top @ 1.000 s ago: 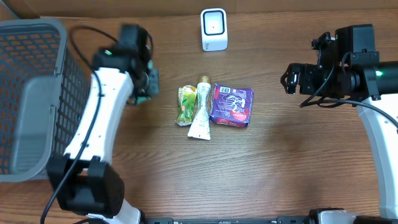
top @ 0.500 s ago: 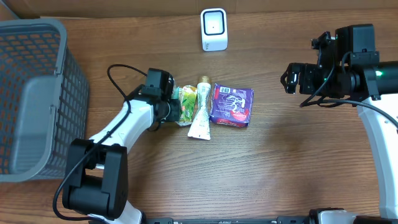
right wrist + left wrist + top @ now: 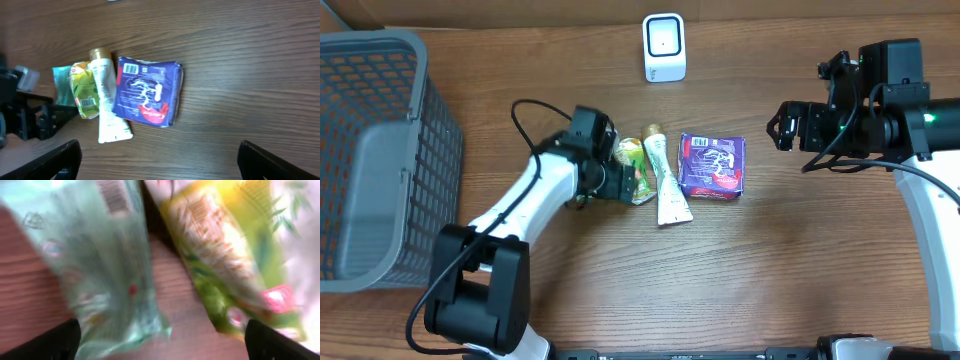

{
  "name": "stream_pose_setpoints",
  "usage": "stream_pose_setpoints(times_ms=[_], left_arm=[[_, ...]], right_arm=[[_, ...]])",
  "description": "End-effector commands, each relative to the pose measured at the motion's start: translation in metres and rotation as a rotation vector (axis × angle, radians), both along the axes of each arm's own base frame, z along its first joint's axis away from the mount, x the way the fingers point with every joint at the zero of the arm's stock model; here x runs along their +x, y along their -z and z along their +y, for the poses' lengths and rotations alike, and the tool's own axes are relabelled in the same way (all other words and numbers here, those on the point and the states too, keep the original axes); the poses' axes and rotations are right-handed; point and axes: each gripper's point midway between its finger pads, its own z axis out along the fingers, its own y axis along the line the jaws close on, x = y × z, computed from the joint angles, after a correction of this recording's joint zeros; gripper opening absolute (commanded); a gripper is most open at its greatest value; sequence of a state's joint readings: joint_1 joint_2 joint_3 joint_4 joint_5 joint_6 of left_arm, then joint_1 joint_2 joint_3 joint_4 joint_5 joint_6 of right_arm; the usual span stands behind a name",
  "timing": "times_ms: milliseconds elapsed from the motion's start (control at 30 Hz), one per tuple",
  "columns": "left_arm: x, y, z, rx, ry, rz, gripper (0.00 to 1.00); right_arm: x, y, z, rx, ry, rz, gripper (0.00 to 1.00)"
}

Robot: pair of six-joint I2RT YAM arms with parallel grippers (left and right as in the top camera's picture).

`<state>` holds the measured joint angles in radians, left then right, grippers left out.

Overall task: Scan the item barcode
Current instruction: 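Place the mint-green wipes pack left of the tea pouch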

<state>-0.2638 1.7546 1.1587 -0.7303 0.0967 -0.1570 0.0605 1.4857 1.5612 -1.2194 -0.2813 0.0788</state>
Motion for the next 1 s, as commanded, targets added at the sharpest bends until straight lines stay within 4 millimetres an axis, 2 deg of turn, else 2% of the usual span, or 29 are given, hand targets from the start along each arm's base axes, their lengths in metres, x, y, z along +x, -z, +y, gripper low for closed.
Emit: stream_pose_setpoints(times_ms=[0, 200, 333, 467, 533, 633, 833, 967], left_arm=[[0.037, -0.065, 0.012, 0.007, -0.047, -0.102, 0.97], [0.057, -0.146, 0.020, 0.019, -0.035, -0.193, 0.98], [0.067, -0.173, 0.018, 0.005, -0.037, -0.258, 1.00], [0.068, -0.174, 0.018, 0.004, -0.037, -0.263, 1.00], [0.068, -0.173, 0.018, 0.004, -0.038, -0.261, 1.00], [0.068, -0.173, 0.020, 0.003, -0.048, -0.260, 1.00], [0.074, -0.173, 0.052, -0.068, -0.289, -0.231, 1.00], [0.077, -0.174, 0.075, -0.097, -0.370, -0.224, 1.00]], right_arm=[[0.002, 0.009, 0.007, 0.034, -0.016, 0.036, 1.00], [0.010, 0.036, 0.012, 0.054, -0.026, 0.120, 1.00], [0.014, 0.060, 0.022, 0.103, -0.060, 0.204, 1.00], [0.014, 0.091, 0.037, 0.170, -0.149, 0.302, 0.99], [0.014, 0.113, 0.043, 0.205, -0.175, 0.369, 0.96], [0.016, 0.138, 0.044, 0.217, -0.171, 0.424, 0.95], [0.006, 0.177, 0.051, 0.269, -0.176, 0.466, 0.94], [-0.001, 0.200, 0.058, 0.326, -0.187, 0.447, 0.93]])
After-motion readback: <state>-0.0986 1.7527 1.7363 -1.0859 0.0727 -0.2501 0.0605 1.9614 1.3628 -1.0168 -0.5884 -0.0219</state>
